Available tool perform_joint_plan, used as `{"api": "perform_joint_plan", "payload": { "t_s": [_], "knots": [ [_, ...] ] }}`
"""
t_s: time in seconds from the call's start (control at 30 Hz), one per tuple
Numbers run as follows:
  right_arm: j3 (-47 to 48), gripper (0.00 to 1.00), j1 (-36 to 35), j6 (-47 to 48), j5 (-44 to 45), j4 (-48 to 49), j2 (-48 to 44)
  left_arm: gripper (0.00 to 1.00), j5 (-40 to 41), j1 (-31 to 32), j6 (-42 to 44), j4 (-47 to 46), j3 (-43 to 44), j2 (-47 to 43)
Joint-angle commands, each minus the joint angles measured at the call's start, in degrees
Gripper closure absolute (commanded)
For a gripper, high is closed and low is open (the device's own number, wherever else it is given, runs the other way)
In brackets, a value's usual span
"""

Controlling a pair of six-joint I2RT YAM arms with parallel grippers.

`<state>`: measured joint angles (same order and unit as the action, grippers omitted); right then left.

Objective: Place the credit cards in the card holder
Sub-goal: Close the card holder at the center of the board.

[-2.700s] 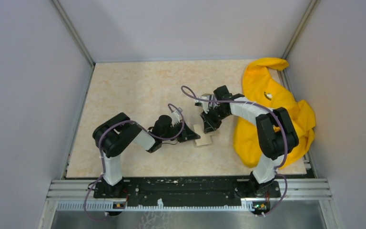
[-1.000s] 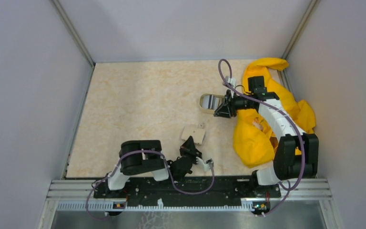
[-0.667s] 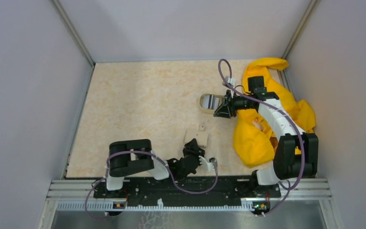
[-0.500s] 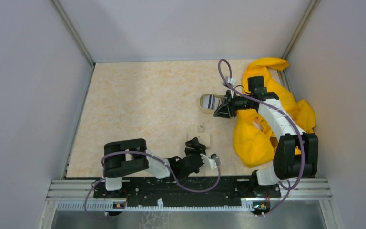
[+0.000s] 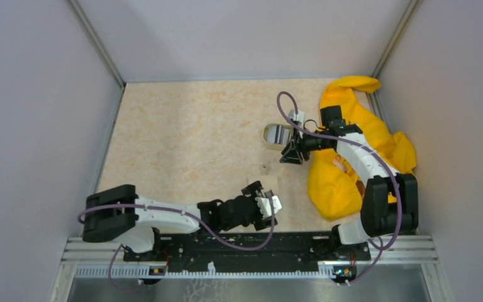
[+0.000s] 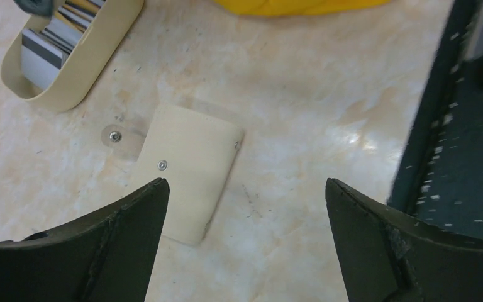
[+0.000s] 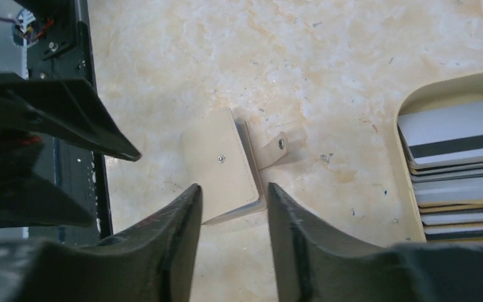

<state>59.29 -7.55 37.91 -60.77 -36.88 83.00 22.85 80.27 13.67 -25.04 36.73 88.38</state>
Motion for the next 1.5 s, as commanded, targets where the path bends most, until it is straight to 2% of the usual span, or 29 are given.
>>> {"api": "perform_joint_plan", "payload": {
  "t_s": [0.0, 0.03, 0.17, 0.2, 0.23, 0.37, 0.47, 0.6, 0.7, 0.87, 1.0, 1.47],
  "knots": [
    [-2.5, 0.53, -1.9, 10.0, -1.4, 0.7, -3.8, 0.01, -9.1, -0.1, -9.7, -0.8, -3.4, -8.5],
    [-3.5, 0.47, -2.0, 12.6, -2.0, 0.7, -4.6, 0.01, -9.5, -0.4, -11.3, -1.5, -4.3, -10.3],
    [-7.2, 0.1, -2.4, 26.8, -5.9, -1.7, -7.1, 0.01, -16.4, -7.1, -21.7, -4.8, -8.9, -17.7],
    [-7.5, 0.05, -2.7, 30.1, -6.3, -3.3, -7.0, 0.02, -18.6, -9.8, -24.7, -6.1, -10.2, -19.1],
    [-7.3, 0.02, -3.3, 31.9, -6.3, -4.4, -6.6, 0.03, -21.3, -12.5, -29.2, -7.7, -12.2, -20.5],
    [-1.6, 0.02, -6.1, 35.9, -3.5, -10.3, -1.5, 0.15, -29.4, -22.9, -42.1, -14.6, -17.3, -22.1],
    [2.8, 0.1, -7.3, 34.1, -2.0, -11.3, 4.1, 0.24, -34.4, -27.8, -48.4, -19.6, -18.2, -19.3],
    [8.2, 0.29, -9.2, 26.7, 2.4, -9.7, 11.9, 0.35, -38.4, -30.6, -51.7, -21.2, -15.6, -12.9],
    [10.0, 0.37, -11.5, 18.9, 7.1, -6.5, 15.1, 0.56, -39.2, -31.0, -52.7, -21.2, -13.5, -7.0],
    [9.6, 0.4, -12.8, 12.1, 10.9, -1.9, 17.6, 0.64, -40.4, -31.7, -53.6, -21.3, -10.5, 1.4],
    [11.8, 0.49, -12.9, 10.9, 11.9, -2.5, 20.7, 0.67, -39.8, -31.8, -54.0, -20.8, -9.1, 4.9],
    [19.0, 0.66, -13.4, 13.4, 10.8, -9.3, 28.0, 0.71, -38.5, -32.3, -56.3, -19.8, -8.5, 9.8]
  ]
}}
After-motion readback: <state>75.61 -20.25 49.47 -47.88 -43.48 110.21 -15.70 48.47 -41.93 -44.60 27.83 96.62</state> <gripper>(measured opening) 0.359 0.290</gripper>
